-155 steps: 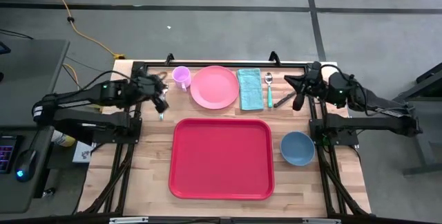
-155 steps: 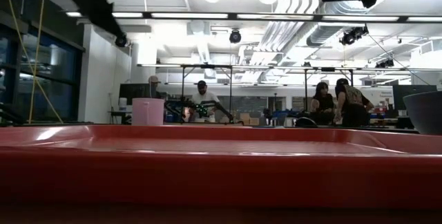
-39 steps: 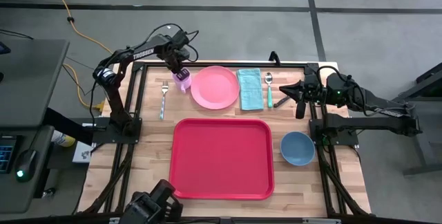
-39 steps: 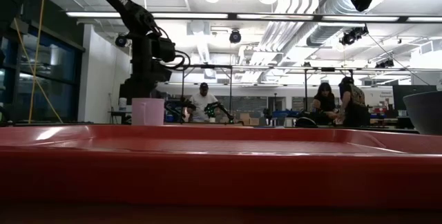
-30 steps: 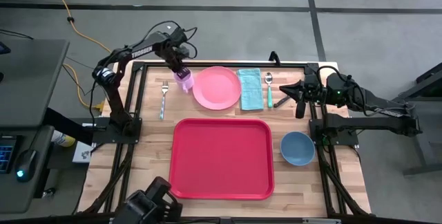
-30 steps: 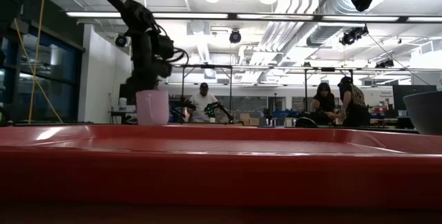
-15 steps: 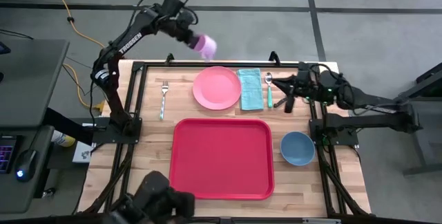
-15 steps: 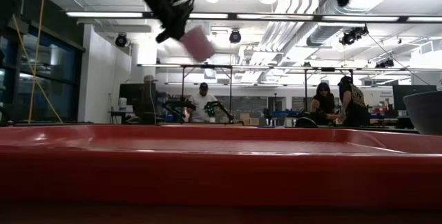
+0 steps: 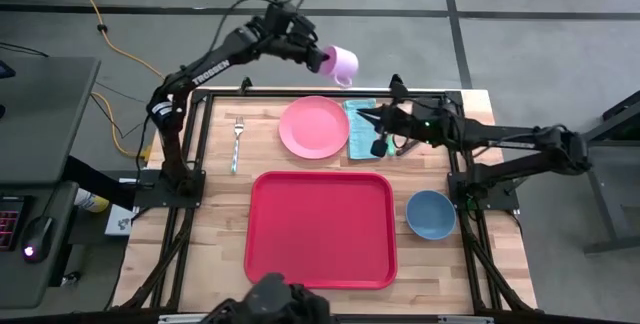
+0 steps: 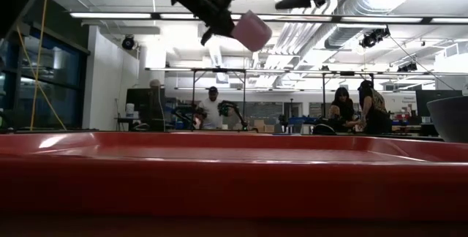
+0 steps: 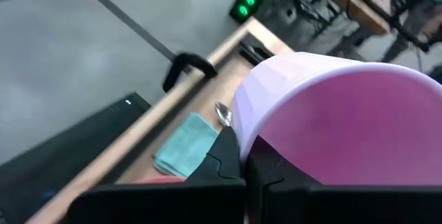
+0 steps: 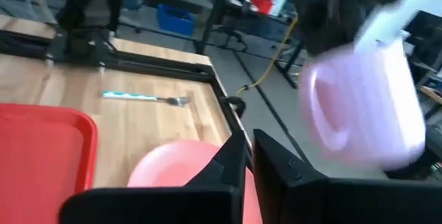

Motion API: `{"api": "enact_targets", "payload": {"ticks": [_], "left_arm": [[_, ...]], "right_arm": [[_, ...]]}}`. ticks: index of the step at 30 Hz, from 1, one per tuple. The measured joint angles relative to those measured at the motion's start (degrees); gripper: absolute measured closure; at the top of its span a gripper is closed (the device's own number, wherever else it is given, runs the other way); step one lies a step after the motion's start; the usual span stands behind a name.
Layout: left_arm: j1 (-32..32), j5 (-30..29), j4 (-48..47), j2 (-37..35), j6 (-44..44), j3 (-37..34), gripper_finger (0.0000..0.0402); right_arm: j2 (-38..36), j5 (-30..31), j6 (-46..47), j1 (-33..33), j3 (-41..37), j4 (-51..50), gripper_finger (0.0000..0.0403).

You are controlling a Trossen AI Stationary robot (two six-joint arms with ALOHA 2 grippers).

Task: Set up tray
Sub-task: Put the pink mug on the red serving tray

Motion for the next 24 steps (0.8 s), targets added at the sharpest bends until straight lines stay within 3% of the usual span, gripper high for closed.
{"api": "enact_targets", "payload": {"ticks": [7, 14, 18, 24], "left_arm": [[-2.4, 0.9, 0.6, 1.5, 0.8, 0.0, 0.0382], [-3.1, 1.9, -0.6, 1.6, 1.9, 0.0, 0.0382], [-3.7, 1.8, -0.6, 1.6, 2.3, 0.0, 0.0382], [-4.3, 2.1, 0.5, 1.6, 3.4, 0.0, 0.0382]], "right_arm": [[5.6, -4.1, 0.4, -2.2, 12.7, -16.0, 0.0293], [7.4, -3.0, 3.6, -4.9, 14.8, -20.4, 0.0189], [7.3, -3.1, 4.4, -5.3, 14.8, -20.3, 0.0167], [7.4, -5.5, 6.5, -5.0, 14.8, -20.1, 0.0175]]}}
